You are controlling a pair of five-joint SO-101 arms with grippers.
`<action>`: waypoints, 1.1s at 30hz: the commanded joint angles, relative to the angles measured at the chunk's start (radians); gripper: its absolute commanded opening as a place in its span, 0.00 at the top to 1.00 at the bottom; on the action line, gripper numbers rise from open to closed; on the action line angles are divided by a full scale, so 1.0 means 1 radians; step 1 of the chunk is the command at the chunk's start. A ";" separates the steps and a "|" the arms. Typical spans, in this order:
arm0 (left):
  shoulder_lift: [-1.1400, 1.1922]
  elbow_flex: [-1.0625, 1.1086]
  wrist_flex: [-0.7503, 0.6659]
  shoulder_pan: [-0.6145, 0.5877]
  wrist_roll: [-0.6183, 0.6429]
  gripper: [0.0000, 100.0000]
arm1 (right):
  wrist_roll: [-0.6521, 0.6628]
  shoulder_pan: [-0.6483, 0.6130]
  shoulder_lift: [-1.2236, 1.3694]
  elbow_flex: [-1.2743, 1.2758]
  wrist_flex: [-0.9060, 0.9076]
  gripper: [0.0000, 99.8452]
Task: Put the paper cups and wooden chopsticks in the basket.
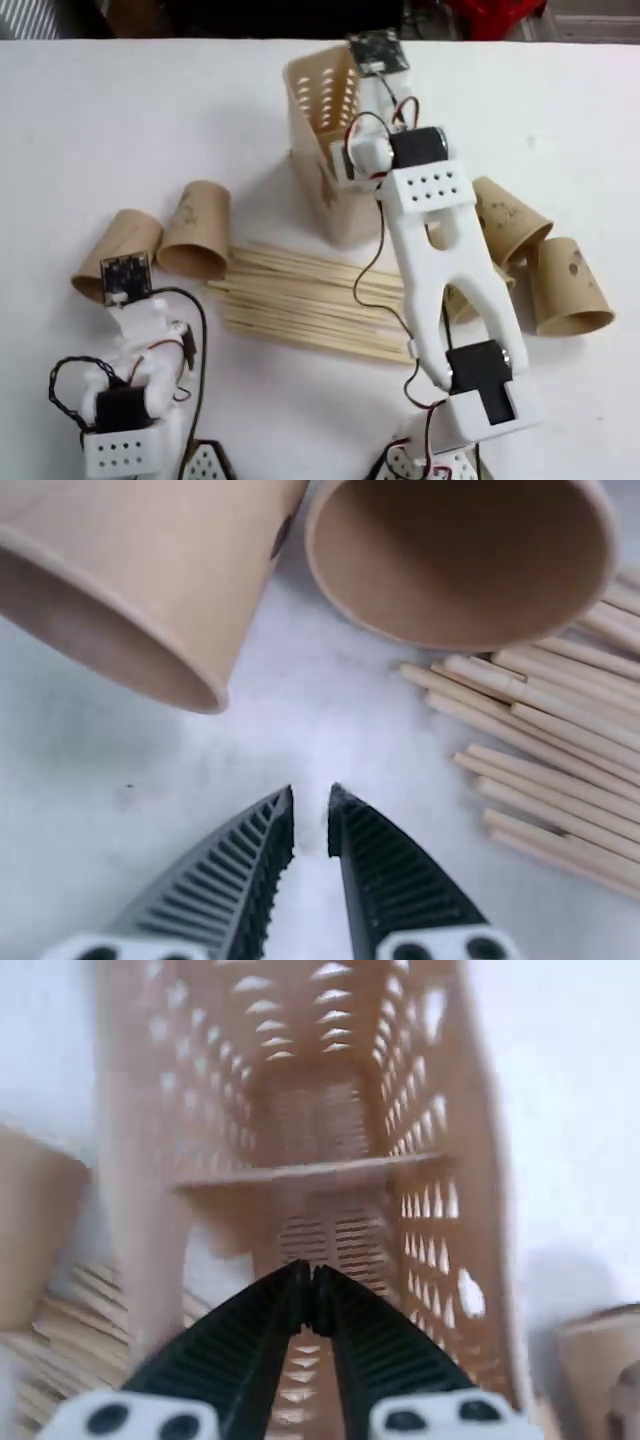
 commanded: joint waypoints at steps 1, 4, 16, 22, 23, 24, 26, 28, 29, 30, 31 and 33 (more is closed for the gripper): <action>-0.010 -0.002 0.003 -0.008 0.009 0.92 | 0.130 -0.012 -0.019 -0.044 0.008 0.98; -0.010 -0.002 0.003 -0.008 0.009 0.92 | 0.175 -0.031 -0.021 -0.046 0.033 0.98; -0.010 -0.002 0.003 -0.008 0.009 0.92 | -0.265 -0.019 -0.022 -0.124 -0.085 0.98; -0.010 -0.002 0.003 -0.008 0.009 0.92 | -0.295 -0.070 -0.022 -0.227 -0.068 0.97; -0.010 -0.002 0.003 -0.008 0.009 0.92 | -0.269 -0.084 -0.022 -0.249 -0.053 0.95; -0.010 -0.002 0.003 -0.008 0.009 0.92 | -0.239 -0.094 -0.022 -0.273 -0.035 0.92; -0.010 -0.002 0.003 -0.008 0.009 0.92 | -0.175 -0.114 -0.022 -0.316 -0.004 0.85; -0.010 -0.002 0.003 -0.008 0.009 0.92 | -0.121 -0.140 -0.022 -0.344 0.012 0.80; -0.010 -0.002 0.003 -0.008 0.009 0.92 | -0.100 -0.156 -0.022 -0.350 0.015 0.78; -0.010 -0.002 0.003 -0.008 0.009 0.92 | -0.081 -0.173 -0.015 -0.351 0.015 0.78; -0.010 -0.002 0.003 -0.008 0.009 0.92 | -0.068 -0.188 -0.010 -0.348 0.013 0.78; -0.010 -0.002 0.003 -0.008 0.009 0.92 | -0.055 -0.205 0.002 -0.334 0.004 0.78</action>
